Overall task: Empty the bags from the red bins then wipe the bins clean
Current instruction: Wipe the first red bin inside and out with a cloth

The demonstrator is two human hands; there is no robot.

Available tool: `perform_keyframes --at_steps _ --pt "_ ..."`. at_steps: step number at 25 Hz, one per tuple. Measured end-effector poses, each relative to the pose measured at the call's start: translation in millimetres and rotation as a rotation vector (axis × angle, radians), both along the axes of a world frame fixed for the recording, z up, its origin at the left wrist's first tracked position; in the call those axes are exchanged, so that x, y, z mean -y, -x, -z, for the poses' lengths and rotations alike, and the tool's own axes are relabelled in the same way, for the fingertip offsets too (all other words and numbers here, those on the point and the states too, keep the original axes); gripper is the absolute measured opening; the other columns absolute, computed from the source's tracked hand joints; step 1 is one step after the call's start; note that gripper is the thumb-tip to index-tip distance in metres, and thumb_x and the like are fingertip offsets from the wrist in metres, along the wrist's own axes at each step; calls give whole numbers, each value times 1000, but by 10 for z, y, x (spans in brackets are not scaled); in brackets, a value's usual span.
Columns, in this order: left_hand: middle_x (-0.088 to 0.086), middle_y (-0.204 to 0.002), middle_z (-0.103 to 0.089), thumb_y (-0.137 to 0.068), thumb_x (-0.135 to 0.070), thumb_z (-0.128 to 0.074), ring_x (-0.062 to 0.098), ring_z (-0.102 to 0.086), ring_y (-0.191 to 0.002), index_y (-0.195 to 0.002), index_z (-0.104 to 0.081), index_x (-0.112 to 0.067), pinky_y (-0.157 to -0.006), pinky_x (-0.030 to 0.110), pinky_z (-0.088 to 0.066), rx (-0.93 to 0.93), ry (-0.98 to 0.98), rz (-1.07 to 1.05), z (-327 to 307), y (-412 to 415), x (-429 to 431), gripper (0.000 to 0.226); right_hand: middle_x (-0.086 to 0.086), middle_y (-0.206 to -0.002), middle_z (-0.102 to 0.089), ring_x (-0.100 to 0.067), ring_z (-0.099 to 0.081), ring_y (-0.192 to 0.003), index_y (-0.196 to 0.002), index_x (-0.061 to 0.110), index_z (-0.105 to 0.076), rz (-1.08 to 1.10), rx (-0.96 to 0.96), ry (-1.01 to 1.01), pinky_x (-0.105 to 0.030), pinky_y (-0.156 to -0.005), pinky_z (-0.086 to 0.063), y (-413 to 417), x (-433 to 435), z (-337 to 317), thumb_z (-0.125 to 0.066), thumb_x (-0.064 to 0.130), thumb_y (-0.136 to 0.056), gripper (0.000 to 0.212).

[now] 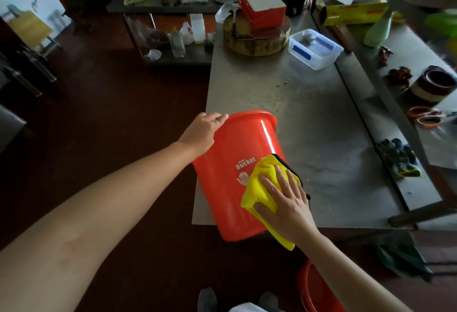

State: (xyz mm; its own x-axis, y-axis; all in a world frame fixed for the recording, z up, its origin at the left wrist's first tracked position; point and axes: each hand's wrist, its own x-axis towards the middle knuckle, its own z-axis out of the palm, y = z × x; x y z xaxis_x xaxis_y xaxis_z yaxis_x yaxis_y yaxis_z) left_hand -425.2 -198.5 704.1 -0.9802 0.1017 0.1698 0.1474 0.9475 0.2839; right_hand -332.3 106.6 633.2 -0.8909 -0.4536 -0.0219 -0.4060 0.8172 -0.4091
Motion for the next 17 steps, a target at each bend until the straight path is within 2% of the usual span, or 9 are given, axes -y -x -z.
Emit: perform_keyframes --at_steps 5,12,17 --pt "3 -144 -52 -88 23 -37 28 -46 -123 -151 -40 -8 -112 31 -35 2 -12 -20 11 -3 23 70 15 -168 3 -21 9 -156 -152 61 -8 60 67 -21 -54 -124 -13 270 253 -164 -36 87 -84 77" --pt "6 -143 -53 -91 19 -40 31 -49 -117 -151 -40 -7 -108 33 -39 6 0 -11 23 35 6 66 10 -169 -7 -27 -10 -155 -151 60 -10 153 218 69 -56 -119 -25 1371 818 -459 -36 89 -79 82" --pt "7 -139 -56 -88 19 -41 34 -51 -110 -150 -42 -7 -103 40 -45 2 32 12 50 92 -26 67 11 -169 -6 -21 -8 -155 -152 59 -11 188 147 86 -54 -122 -19 1127 727 -377 -34 85 -86 75"
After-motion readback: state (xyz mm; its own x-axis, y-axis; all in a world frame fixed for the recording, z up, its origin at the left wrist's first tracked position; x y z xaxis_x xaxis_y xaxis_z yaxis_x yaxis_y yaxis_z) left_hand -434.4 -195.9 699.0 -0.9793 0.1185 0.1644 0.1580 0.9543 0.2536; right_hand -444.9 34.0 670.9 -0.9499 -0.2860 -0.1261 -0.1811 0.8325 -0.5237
